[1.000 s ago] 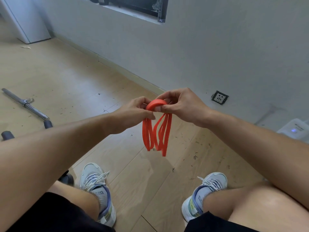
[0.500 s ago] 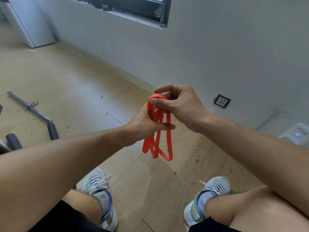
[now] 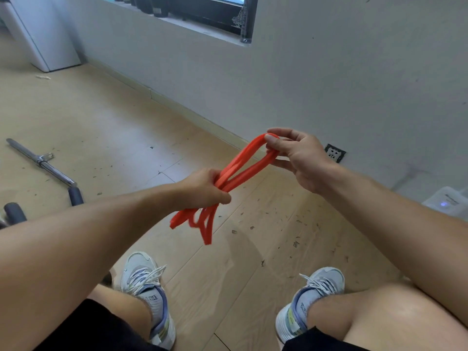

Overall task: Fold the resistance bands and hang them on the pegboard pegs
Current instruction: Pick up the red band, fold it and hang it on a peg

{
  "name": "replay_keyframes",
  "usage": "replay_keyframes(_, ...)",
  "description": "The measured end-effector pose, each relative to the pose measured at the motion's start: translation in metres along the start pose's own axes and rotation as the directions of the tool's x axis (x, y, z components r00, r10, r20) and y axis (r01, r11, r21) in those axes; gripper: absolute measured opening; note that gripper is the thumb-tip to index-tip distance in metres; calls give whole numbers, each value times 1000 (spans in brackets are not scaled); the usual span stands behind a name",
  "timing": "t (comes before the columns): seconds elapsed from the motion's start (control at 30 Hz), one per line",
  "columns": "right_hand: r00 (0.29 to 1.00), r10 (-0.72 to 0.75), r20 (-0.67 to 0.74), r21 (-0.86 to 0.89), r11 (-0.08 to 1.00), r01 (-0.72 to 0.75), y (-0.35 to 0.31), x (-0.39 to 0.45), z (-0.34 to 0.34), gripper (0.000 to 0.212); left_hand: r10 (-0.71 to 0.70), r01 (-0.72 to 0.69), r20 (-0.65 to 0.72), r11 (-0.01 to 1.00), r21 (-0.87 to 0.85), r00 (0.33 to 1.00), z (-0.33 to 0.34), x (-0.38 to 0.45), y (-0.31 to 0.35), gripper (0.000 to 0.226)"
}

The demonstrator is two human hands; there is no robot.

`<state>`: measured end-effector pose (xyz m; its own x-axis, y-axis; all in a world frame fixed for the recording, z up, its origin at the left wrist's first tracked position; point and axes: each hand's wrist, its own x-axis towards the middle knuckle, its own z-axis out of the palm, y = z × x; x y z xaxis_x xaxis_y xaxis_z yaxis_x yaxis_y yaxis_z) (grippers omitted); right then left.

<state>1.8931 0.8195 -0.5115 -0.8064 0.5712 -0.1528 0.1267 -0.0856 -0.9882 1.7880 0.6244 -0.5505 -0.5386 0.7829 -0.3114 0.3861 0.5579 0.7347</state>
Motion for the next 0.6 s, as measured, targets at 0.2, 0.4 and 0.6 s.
replay_keyframes(0.2,944,311,111,-552,809,-202,33,6,-31,19,55,-41,-56,974,225,997,-4,-3,-14,20)
replay_keyframes(0.4,924,205,323,-817,552,163,34,-19,11,74,76,-81,29,905,418,997,9,-2,-12,15)
replay_keyframes(0.6,863,186,469,-834,416,363,44,-33,38,55,123,-138,63,909,394,990,10,-1,-6,23)
